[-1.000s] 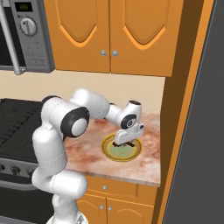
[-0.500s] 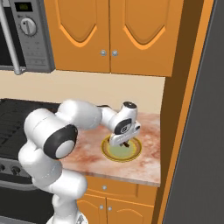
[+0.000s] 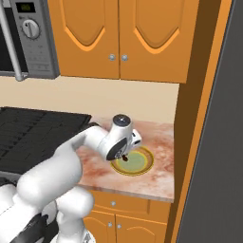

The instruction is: Place the chicken drumstick on the counter behind the older chicken drumstick on the same shelf of the fridge to maintain FIFO order. Close the fridge door when finished.

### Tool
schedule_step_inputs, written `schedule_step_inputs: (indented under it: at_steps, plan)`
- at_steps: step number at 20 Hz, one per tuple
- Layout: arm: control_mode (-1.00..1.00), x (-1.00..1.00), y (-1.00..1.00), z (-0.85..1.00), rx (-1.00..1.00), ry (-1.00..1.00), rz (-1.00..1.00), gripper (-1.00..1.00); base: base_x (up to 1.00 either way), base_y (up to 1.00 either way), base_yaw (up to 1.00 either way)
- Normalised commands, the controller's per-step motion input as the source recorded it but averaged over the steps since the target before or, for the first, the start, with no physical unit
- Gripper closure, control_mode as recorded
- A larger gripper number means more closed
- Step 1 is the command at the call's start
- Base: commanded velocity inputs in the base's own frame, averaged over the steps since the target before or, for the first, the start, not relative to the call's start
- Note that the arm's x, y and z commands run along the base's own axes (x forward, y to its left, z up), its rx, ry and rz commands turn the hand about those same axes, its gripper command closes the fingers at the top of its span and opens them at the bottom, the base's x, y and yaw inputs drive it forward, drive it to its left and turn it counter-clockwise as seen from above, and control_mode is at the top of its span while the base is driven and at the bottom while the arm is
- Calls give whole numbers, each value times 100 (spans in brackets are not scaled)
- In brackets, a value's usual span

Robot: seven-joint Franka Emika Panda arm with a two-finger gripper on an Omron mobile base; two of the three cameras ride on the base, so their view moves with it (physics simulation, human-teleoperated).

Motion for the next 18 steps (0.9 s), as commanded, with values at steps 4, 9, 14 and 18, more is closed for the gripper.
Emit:
schedule_step_inputs:
  at_steps: [4,9,14,18]
  plan:
    - [-100,-78,27,77,0,-18,-18,100,0,0,0]
    - [-100,-72,58,60,-1,-16,-16,100,0,0,0]
    - [-100,-58,58,35,-1,-3,-3,100,0,0,0]
    - [-100,-47,15,7,-1,-5,0,100,0,0,0]
